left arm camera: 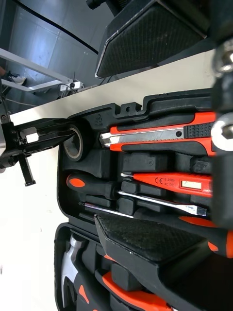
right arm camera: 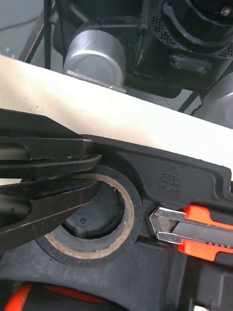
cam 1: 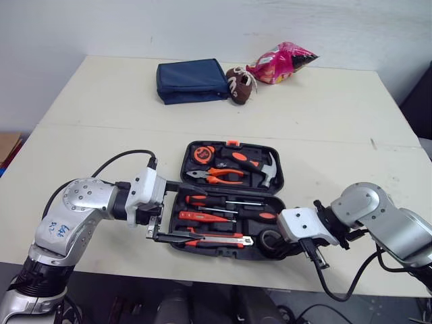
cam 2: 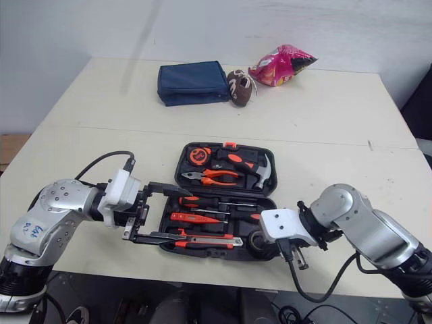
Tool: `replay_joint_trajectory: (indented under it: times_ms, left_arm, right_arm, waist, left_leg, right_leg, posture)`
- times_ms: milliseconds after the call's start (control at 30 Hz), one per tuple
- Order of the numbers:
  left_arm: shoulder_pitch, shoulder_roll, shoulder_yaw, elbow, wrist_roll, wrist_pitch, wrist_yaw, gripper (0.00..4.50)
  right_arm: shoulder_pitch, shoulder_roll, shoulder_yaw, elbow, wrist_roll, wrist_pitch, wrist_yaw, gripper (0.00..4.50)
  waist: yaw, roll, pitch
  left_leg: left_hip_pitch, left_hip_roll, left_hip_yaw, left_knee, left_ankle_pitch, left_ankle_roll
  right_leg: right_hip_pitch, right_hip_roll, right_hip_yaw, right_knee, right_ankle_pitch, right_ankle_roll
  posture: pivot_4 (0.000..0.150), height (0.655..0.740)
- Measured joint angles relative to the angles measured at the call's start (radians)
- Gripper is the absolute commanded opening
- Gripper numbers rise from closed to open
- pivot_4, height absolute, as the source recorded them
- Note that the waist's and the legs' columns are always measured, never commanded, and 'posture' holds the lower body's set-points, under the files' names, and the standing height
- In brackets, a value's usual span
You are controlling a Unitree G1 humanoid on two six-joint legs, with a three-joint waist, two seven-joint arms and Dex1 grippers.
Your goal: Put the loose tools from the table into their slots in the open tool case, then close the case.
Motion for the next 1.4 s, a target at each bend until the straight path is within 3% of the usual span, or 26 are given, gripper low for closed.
replay_joint_trajectory:
  times_ms: [100, 267, 367, 500, 567, 667, 1000, 1133, 1400]
  left_arm:
    - [0.010, 0.000, 0.007, -0.003, 0.000, 0.000, 0.016, 4.50]
    - [0.041, 0.014, 0.033, 0.000, 0.000, 0.004, 0.028, 4.50]
    - [0.054, 0.040, 0.048, 0.000, -0.001, 0.006, 0.018, 4.50]
    - [0.062, 0.044, 0.049, 0.001, -0.001, 0.006, 0.010, 4.50]
    - [0.060, 0.043, 0.048, 0.006, 0.000, 0.002, 0.010, 4.50]
    - [0.052, 0.034, 0.046, 0.006, 0.001, -0.001, 0.013, 4.50]
    - [0.055, 0.035, 0.045, 0.006, 0.012, -0.001, 0.008, 4.50]
    - [0.067, 0.041, 0.045, 0.005, 0.014, 0.003, 0.011, 4.50]
    - [0.085, 0.092, 0.100, 0.045, 0.035, -0.002, 0.032, 4.50]
  right_arm:
    - [0.024, 0.011, -0.031, 0.026, 0.017, -0.052, 0.012, 1.27]
    - [0.068, 0.040, -0.108, 0.060, 0.136, -0.125, 0.077, 1.27]
    - [0.064, 0.006, -0.186, 0.052, 0.290, -0.036, 0.123, 1.27]
    - [0.052, -0.006, -0.240, 0.054, 0.366, -0.008, 0.131, 1.27]
    - [0.068, 0.061, -0.249, 0.077, 0.367, -0.064, 0.128, 1.03]
    - [0.122, 0.167, -0.231, 0.134, 0.351, -0.122, 0.106, 0.05]
    - [0.185, 0.253, -0.144, 0.322, 0.139, -0.372, 0.082, 0.05]
    - [0.165, 0.285, -0.125, 0.414, 0.127, -0.505, 0.104, 0.05]
    - [0.185, 0.303, -0.138, 0.391, 0.147, -0.417, 0.075, 0.05]
  waist:
    - [0.000, 0.000, 0.000]
    - [0.002, -0.001, 0.001]
    - [0.000, -0.001, 0.001]
    - [-0.001, -0.001, 0.001]
    - [-0.001, -0.002, 0.001]
    - [0.001, -0.003, 0.001]
    - [0.000, -0.003, 0.001]
    - [-0.003, -0.007, -0.002]
    - [-0.005, -0.011, -0.003]
  left_leg:
    - [0.000, 0.000, 0.000, 0.000, 0.000, 0.000]
    - [0.000, 0.000, 0.000, 0.000, 0.000, 0.000]
    - [0.000, 0.000, 0.000, 0.000, 0.000, 0.001]
    - [0.000, 0.001, -0.001, 0.000, -0.001, 0.000]
    - [0.000, 0.001, -0.001, -0.001, -0.001, 0.000]
    - [0.000, 0.000, 0.000, 0.000, -0.001, 0.000]
    - [0.000, 0.000, 0.000, 0.001, -0.001, 0.001]
    - [0.003, 0.001, 0.001, 0.002, -0.001, 0.000]
    - [0.020, 0.001, 0.000, -0.009, -0.001, -0.001]
  right_leg:
    - [0.000, 0.000, 0.000, 0.000, 0.000, 0.000]
    - [0.000, 0.000, 0.000, 0.000, 0.000, 0.000]
    - [0.000, 0.000, 0.000, 0.001, 0.000, 0.000]
    - [0.000, 0.000, 0.000, 0.000, 0.000, 0.000]
    - [0.000, 0.001, -0.001, 0.000, 0.000, 0.000]
    - [0.000, 0.000, 0.000, 0.000, 0.000, 0.000]
    - [0.000, 0.000, 0.000, 0.000, 0.000, 0.000]
    - [0.003, 0.001, 0.000, 0.001, 0.000, 0.000]
    - [0.018, 0.001, 0.000, -0.002, 0.000, -0.002]
  posture:
    - [0.150, 0.7400]
    - [0.150, 0.7400]
    - [0.150, 0.7400]
    - [0.150, 0.7400]
    - [0.150, 0.7400]
    - [0.150, 0.7400]
    - [0.150, 0.7400]
    - [0.150, 0.7400]
    - [0.150, 0.7400]
